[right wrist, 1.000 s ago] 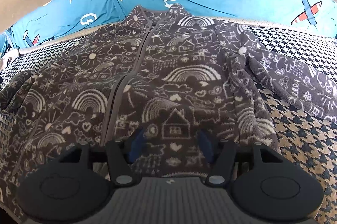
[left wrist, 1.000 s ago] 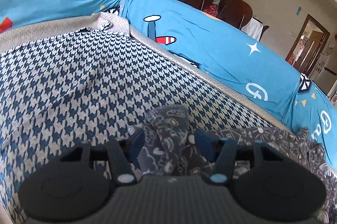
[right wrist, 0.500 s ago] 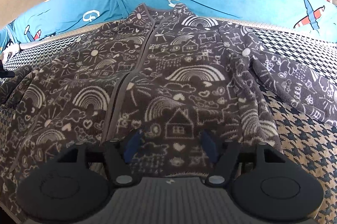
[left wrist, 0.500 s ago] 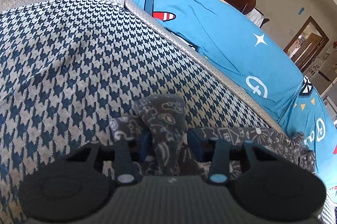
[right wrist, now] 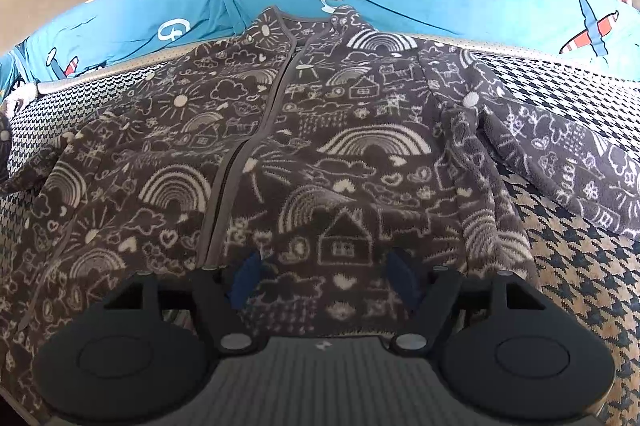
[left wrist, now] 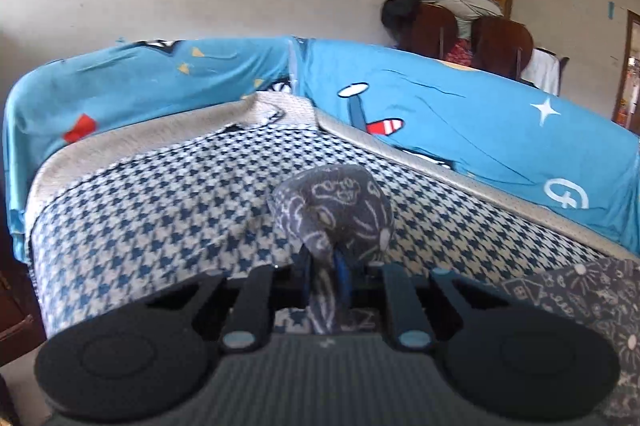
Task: Fold clothes
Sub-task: 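Lay the sleeve flat across the jacket body and open the left gripper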
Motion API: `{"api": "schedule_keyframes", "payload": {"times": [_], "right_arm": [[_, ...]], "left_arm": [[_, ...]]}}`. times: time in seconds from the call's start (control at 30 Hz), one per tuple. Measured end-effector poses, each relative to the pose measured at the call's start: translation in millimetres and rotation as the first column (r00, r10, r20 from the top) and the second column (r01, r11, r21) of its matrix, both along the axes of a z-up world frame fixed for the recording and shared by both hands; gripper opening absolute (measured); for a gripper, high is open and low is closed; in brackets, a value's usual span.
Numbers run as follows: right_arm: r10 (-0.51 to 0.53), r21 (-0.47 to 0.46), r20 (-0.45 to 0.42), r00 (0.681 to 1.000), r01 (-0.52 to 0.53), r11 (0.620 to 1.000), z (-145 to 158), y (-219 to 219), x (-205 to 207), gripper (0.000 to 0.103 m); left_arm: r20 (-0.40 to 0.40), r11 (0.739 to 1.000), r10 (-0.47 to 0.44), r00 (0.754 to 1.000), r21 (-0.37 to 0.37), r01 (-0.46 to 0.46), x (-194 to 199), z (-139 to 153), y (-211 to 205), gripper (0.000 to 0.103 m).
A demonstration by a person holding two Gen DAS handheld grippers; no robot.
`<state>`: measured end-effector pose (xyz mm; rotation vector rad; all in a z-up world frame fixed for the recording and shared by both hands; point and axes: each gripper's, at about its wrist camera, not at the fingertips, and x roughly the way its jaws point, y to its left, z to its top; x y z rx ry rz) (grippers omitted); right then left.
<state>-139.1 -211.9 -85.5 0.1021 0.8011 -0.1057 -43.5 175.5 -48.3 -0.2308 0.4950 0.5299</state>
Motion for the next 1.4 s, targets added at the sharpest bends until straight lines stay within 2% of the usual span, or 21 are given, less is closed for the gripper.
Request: {"api": "schedule_keyframes", "payload": {"times": [0.07,0.23,0.33,0.37,0.5,0.6,0.77,0.9,1.03,1.23,1.4], "right_arm": [[-0.003,0.008,-0.001,1.0,0.003,1.0,1,-1,0,0.07],[-0.006,0.018,-0.005,1.0,0.006,1.0,2,-2,0,0.07],[-0.004,0.021,-0.008,1.0,0.004,1.0,2,-2,0,0.07],[-0.004,0.024,-0.009,1.0,0.004,1.0,2,-3,0,0.07],[-0.007,0.039,-0.01,1.0,0.008,0.999,3,-4,-1,0.07],[-0.004,0.039,-0.01,1.0,0.005,0.999,2,-4,-2,0.071],[0.007,0.034,-0.007,1.0,-0.007,0.999,2,-4,-3,0.072],[0.018,0.032,-0.005,1.0,-0.018,0.999,1,-2,-2,0.079],[0.03,0.013,-0.005,1.0,-0.03,0.999,-1,3,-2,0.084],[0.056,-0.018,-0.012,0.998,-0.056,0.998,-4,9,-1,0.091],[0.066,-0.017,-0.011,0.998,-0.066,0.998,-3,11,-5,0.094]], "left_arm": [[-0.026,0.998,0.054,0.998,-0.031,-0.054,-8,-3,8,0.014],[-0.109,0.985,0.129,0.986,-0.097,-0.14,-31,-18,19,0.024],[-0.12,0.982,0.159,0.98,-0.084,-0.17,-48,-21,15,0.045],[-0.12,0.982,0.163,0.979,-0.077,-0.173,-53,-22,13,0.049],[-0.088,0.994,0.11,0.99,-0.005,-0.111,-61,-15,-5,0.056],[-0.085,0.998,0.043,0.995,0.055,-0.039,-59,-15,-21,0.072],[-0.127,0.999,0.009,0.992,0.043,-0.004,-51,-26,-27,0.072],[-0.146,0.999,0.042,0.988,0.027,-0.038,-48,-34,-19,0.073],[-0.182,0.997,0.062,0.981,-0.034,-0.07,-46,-46,-8,0.076],[-0.191,0.997,0.059,0.98,-0.029,-0.066,-46,-49,-10,0.081],[-0.141,0.999,0.04,0.989,0.019,-0.037,-51,-37,-20,0.082]]}}
